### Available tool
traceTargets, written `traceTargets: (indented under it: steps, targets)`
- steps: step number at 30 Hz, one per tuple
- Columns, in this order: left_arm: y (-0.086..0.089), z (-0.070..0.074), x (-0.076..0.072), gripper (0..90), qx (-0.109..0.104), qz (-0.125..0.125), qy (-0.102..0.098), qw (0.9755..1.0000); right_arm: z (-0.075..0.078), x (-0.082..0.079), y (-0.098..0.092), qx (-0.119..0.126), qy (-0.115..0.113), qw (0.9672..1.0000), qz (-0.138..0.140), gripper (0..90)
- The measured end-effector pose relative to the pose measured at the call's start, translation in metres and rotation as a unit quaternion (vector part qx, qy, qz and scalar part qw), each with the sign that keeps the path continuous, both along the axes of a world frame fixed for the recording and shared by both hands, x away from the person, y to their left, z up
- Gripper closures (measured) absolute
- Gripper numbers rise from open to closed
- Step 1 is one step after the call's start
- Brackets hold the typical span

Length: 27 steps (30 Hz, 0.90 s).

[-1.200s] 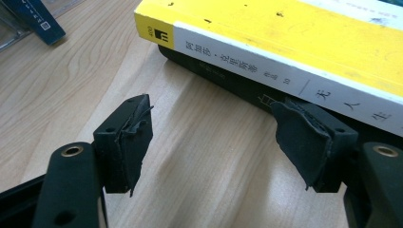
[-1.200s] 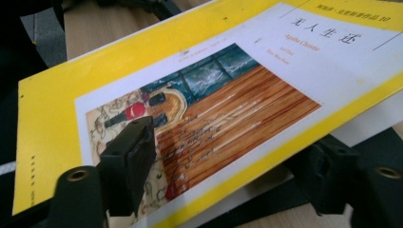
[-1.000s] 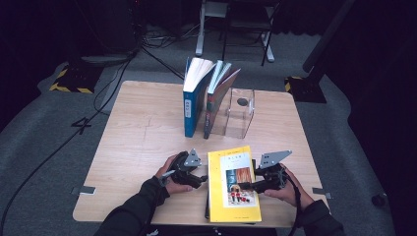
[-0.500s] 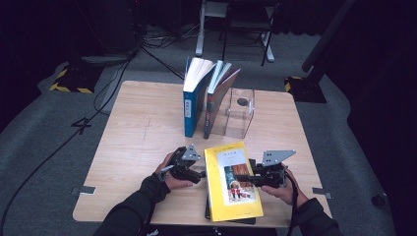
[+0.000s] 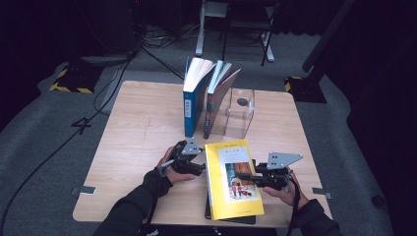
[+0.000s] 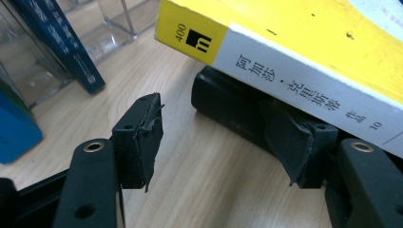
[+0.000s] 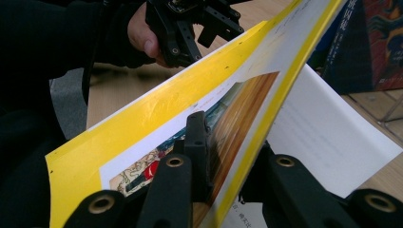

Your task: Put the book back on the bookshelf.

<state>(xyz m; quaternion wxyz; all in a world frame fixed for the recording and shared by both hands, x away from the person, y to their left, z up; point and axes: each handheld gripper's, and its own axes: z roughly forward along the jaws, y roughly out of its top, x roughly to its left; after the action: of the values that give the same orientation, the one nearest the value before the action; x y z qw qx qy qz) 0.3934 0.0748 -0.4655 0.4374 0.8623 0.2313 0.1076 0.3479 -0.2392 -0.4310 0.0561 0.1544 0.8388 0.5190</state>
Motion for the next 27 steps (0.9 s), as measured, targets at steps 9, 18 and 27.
traceTargets:
  steps: [9, 18, 27]
  targets:
    - [-0.004, 0.016, 0.004, 42.7, -0.036, -0.001, -0.010, 0.9993, 0.008, -0.006, -0.008, 0.026, -0.033, 0.9990, -0.016, 78.0]
    - [-0.008, 0.031, 0.005, 47.2, -0.056, -0.002, -0.019, 0.9983, 0.014, -0.015, -0.011, 0.037, -0.072, 0.9965, -0.023, 79.0]
    - [-0.010, 0.050, 0.007, 69.0, -0.092, -0.040, -0.017, 0.9948, 0.020, -0.019, -0.014, 0.043, -0.094, 0.9943, -0.022, 79.2]
